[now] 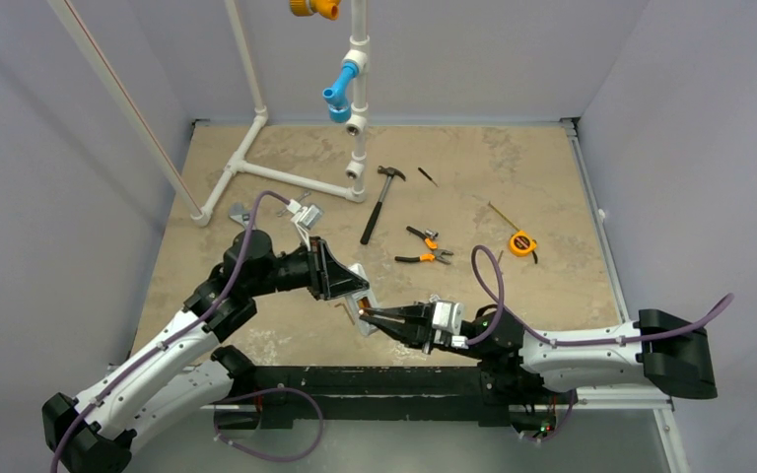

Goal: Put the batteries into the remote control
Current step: Load the battery into the remote control.

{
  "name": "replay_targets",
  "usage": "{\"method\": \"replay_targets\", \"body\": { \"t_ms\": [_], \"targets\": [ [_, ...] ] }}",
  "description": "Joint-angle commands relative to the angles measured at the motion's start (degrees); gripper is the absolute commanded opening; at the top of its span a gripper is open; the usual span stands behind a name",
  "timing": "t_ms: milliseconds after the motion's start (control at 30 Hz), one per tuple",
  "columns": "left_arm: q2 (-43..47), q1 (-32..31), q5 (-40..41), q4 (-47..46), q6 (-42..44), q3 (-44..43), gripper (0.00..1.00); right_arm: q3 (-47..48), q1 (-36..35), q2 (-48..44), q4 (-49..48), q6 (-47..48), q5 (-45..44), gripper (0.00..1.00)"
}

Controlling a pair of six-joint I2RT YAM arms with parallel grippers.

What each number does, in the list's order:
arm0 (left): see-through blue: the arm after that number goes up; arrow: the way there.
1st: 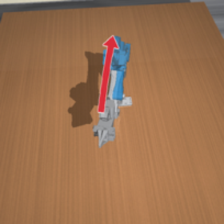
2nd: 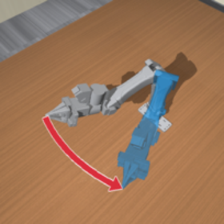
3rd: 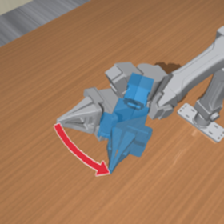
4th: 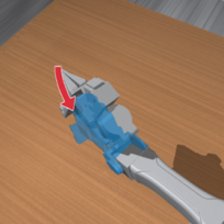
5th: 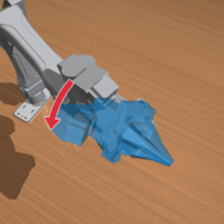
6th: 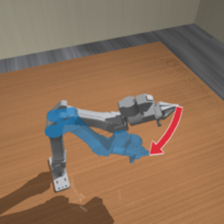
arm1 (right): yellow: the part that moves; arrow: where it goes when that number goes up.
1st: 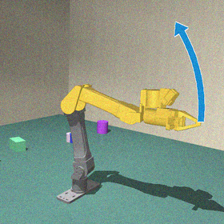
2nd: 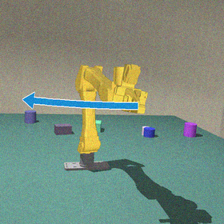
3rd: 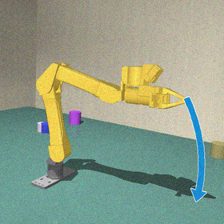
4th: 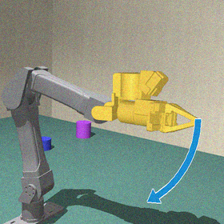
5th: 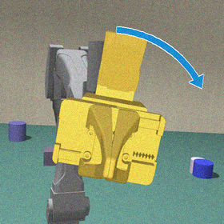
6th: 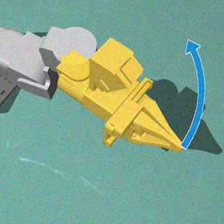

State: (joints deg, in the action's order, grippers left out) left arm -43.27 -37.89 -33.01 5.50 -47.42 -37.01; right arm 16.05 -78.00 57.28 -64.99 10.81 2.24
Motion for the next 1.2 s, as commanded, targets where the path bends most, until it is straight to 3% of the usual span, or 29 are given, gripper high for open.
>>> {"method": "replay_targets", "body": {
  "t_ms": [0,1167],
  "targets": [
    [1.4,0.2,-0.4,-3.1,-0.8,0.2,0.00,1.5,-0.4,-0.9,-3.4,1.9,-4.6,0.00],
    [1.9,0.2,-2.9,-6.2,-3.8,-0.4,0.00,-1.8,-0.4,1.8,-6.3,-1.0,-8.3,0.00]
  ]
}}
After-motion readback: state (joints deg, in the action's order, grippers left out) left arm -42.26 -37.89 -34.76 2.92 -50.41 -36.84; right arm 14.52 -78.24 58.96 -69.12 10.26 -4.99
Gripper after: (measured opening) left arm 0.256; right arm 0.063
